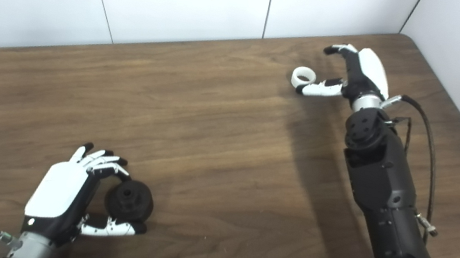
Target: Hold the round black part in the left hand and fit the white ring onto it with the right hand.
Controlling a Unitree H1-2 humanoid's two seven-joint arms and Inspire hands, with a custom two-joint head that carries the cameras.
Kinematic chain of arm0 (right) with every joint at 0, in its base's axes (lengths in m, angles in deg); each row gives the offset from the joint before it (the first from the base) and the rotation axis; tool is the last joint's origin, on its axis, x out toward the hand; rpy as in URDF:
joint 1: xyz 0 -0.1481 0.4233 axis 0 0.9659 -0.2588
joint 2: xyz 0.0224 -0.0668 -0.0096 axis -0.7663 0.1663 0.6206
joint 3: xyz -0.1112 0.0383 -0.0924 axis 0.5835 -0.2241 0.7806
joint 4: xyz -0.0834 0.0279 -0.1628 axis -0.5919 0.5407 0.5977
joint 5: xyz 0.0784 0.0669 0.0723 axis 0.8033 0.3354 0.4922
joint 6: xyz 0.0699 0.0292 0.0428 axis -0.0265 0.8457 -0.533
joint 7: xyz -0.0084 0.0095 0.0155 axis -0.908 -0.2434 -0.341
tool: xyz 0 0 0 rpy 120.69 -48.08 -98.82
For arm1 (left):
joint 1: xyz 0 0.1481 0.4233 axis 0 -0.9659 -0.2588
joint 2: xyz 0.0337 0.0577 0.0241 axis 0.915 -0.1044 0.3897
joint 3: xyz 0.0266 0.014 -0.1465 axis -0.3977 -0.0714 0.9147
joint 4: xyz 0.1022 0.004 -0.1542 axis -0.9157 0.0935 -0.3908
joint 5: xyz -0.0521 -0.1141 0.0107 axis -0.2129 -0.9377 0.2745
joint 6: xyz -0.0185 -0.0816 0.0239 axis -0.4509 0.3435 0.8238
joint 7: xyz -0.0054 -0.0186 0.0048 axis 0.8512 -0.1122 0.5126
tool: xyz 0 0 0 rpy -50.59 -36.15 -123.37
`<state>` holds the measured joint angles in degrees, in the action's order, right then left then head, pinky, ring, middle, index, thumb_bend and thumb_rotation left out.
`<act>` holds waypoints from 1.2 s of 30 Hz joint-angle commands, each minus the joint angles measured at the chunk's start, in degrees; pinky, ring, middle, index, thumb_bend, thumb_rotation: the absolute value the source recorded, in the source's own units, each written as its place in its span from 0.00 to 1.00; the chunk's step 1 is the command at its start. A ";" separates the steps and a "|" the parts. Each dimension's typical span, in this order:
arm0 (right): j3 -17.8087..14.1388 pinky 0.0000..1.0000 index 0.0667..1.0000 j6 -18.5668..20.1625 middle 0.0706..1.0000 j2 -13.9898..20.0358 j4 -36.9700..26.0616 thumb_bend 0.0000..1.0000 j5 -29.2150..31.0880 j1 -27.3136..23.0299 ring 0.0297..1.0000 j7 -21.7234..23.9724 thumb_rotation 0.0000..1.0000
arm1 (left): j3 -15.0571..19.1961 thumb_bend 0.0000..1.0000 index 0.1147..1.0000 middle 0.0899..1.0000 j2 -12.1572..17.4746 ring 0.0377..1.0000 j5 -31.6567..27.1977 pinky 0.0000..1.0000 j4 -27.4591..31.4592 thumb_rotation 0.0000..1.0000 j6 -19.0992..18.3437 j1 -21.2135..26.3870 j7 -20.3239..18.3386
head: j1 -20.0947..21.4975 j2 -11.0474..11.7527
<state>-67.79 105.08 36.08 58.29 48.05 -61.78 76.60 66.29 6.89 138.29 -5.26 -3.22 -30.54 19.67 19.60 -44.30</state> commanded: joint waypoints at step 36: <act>5.84 0.92 0.69 0.01 0.92 3.50 12.48 0.86 -4.54 -11.71 0.98 4.81 0.27 | 0.27 0.52 0.42 0.75 1.85 0.87 2.40 1.00 -2.19 0.05 -2.44 -3.00 -3.58 | -0.20 0.07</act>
<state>-61.65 105.08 38.05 71.42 44.23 -70.04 81.90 66.39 6.96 138.48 -5.21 -2.96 -30.69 19.65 19.34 -44.21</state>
